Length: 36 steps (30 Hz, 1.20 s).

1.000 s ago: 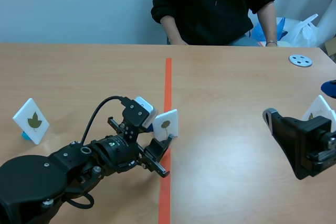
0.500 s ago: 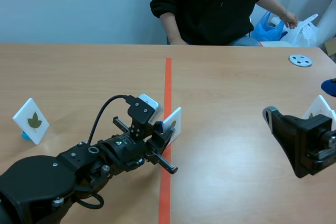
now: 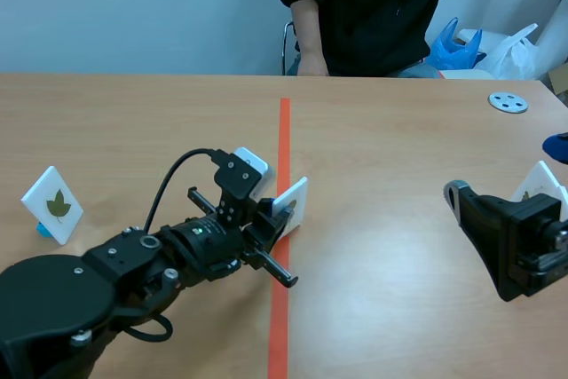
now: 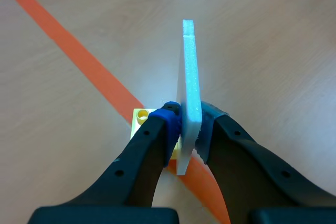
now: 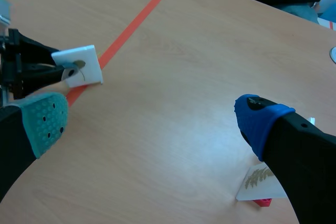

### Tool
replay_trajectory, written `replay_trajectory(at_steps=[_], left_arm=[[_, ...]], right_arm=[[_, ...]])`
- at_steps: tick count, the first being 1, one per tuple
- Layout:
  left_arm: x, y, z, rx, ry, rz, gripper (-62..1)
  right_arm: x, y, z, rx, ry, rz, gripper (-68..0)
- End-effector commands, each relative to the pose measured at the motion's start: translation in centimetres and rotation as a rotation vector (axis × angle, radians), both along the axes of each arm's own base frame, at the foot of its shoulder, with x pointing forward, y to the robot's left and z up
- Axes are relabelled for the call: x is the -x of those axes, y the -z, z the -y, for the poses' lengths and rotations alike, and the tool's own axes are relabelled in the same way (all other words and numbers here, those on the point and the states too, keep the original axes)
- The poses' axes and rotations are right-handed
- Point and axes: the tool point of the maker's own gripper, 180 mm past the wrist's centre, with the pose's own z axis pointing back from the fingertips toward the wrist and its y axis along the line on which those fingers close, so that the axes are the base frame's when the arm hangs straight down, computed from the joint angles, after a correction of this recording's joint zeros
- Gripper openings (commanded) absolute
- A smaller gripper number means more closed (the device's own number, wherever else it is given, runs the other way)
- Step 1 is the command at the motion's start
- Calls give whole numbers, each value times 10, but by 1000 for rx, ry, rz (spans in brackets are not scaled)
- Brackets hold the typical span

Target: Sort the leaf by its shape. The table is split by an orange tape line. A compound leaf with several leaflets goes to the left side, a simple leaf with one blade goes to the right side. Return to the home posture when a red brick is placed on the table.

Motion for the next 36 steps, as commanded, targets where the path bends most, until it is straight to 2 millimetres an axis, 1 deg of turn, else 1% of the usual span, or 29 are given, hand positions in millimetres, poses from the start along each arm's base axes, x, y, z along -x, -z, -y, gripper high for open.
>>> replay_trajectory(at_steps=[1, 6, 9, 13, 17, 21, 25, 29, 33, 36], left_arm=[[-8, -26, -8, 45, -33, 40, -554], [4, -55, -39, 79, -112, 43, -554], [17, -75, -59, 115, -169, 49, -554], [33, -101, -81, 162, -244, 57, -554], [50, -124, -95, 184, -283, 84, -554], [66, -138, -105, 174, -306, 92, -554], [75, -143, -115, 159, -331, 92, -554], [73, -138, -130, 133, -376, 90, -554], [69, -131, -147, 105, -435, 86, -554], [68, -119, -160, 83, -475, 69, -554]], right_arm=[[-3, -11, -1, -7, -7, 38, 4], [-4, -12, -1, -7, -7, 41, 4], [-4, -12, -1, -7, -7, 41, 4], [-4, -12, -1, -7, -8, 40, 4], [-4, -12, -1, -7, -8, 40, 4], [-4, -12, -1, -7, -8, 40, 4], [-4, -12, -1, -6, -8, 40, 4], [-4, -12, -1, -6, -8, 39, 4], [-4, -12, -1, -6, -8, 40, 4], [-4, -12, -1, -7, -8, 40, 4]])
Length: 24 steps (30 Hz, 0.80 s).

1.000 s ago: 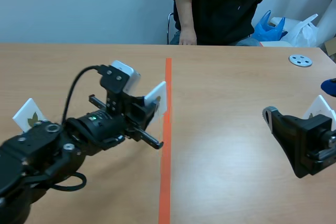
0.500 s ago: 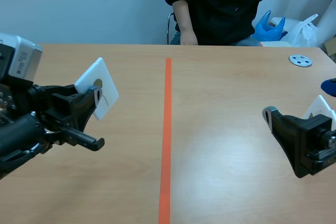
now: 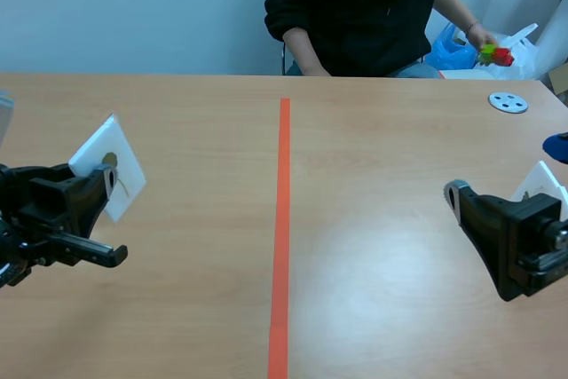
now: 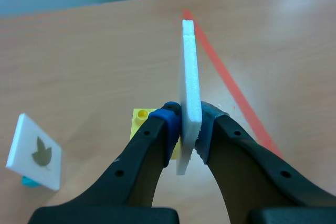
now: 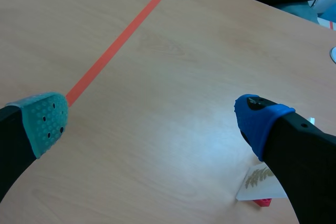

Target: Sort the leaf by its shape. The table is split by an orange tape line. A compound leaf with several leaflets goes to the left side, a simple leaf with one blade goes to the right side. Return to the home posture when a red brick is placed on the table.

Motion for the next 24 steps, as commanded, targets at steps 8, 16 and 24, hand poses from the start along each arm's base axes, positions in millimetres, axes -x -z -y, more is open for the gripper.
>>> replay_trajectory(at_steps=[8, 16, 24], left_arm=[[-12, 35, -39, -18, -111, -17, -554], [-26, 76, -73, -36, -196, -67, -554], [-28, 99, -95, -20, -266, -76, -552]], right_arm=[[-4, -12, -1, -7, -8, 40, 4], [-4, -12, -1, -7, -8, 40, 4], [-4, -12, -1, -7, -8, 40, 4]])
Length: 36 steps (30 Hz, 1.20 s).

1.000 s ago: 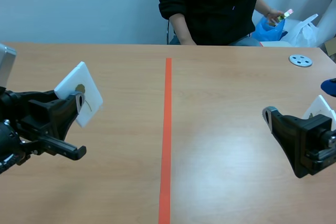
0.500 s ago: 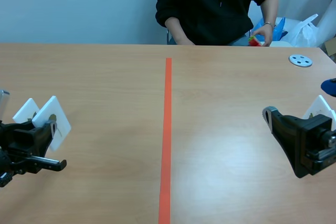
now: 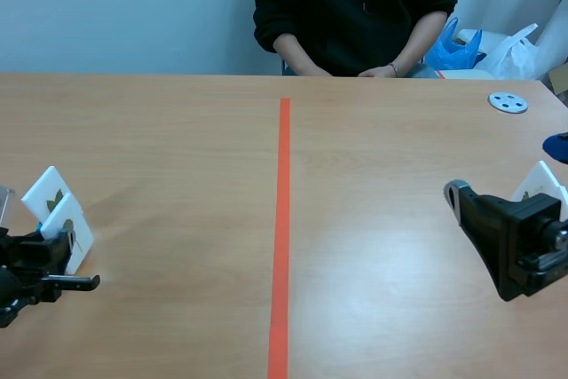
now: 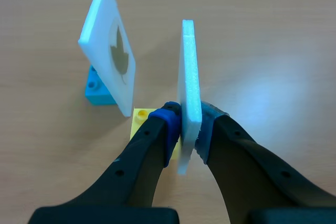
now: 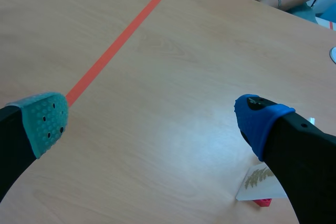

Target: Sort the leaf by its shape. The table is split by an orange tape line. A compound leaf with several leaflets goes to the left side, a simple leaf with one blade goes to the right side. Return to the home posture when a red brick is placed on the table.

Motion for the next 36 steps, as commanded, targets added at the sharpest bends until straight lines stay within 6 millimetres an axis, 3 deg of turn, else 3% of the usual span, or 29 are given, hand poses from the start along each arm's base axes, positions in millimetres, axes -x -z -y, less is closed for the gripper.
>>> replay_trajectory(at_steps=[1, 4, 12, 18, 23, 25, 32, 36], left_arm=[[-7, -13, -2, 6, -10, 56, -551], [-4, -8, -6, 4, -20, 62, -539], [0, -4, -10, 2, -29, 68, -409], [-2, -11, -9, 3, -27, 104, -166], [-8, -26, -7, 42, -40, 148, -62], [-11, -36, -5, 55, -40, 176, 12], [-10, -75, 1, 45, -13, 237, 14], [-3, -98, 19, 52, 44, 253, 14]], right_arm=[[-4, -12, -1, -7, -8, 40, 4], [-4, -12, -1, -7, -8, 40, 4], [-4, -12, -1, -7, -8, 40, 4], [-4, -12, -1, -7, -8, 40, 4], [-4, -12, -1, -4, -8, 39, 4], [-4, -12, -1, -4, -8, 39, 4], [-4, -12, -1, -3, -8, 39, 4], [-4, -12, -1, -3, -8, 39, 4]])
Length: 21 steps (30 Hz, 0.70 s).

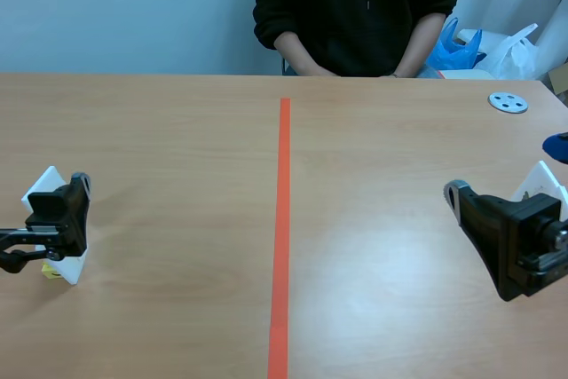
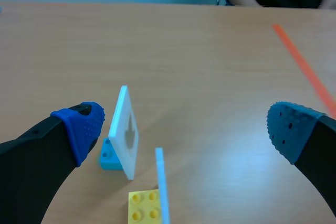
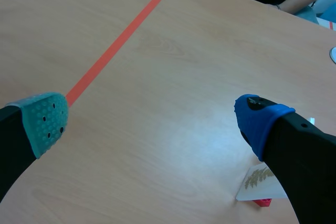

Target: Sort the leaf by its shape. The table is split by an orange tape line. A compound leaf with several leaflets goes to the left side, a simple leaf with one blade goes to the right side. Return to the home posture when a red brick is placed on the table.

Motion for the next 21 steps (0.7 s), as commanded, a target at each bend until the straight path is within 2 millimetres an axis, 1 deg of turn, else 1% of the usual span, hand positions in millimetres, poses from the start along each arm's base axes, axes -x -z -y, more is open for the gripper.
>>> replay_trajectory(at_steps=[1, 8, 15, 17, 21], left_arm=[[3, -14, 11, 4, 34, 25, 14], [25, -46, 64, 28, 232, 5, 14], [56, -53, 116, 32, 487, -80, 14], [62, -53, 123, 30, 518, -95, 14], [64, -49, 125, 26, 527, -119, 14]], right_arm=[[-4, -12, -1, -4, -8, 40, 4], [-4, -12, -1, -3, -8, 40, 4], [-4, -11, -1, -3, -7, 37, 4], [-3, -11, -1, -3, -7, 34, 4], [-3, -10, -1, -1, -6, 30, 4]])
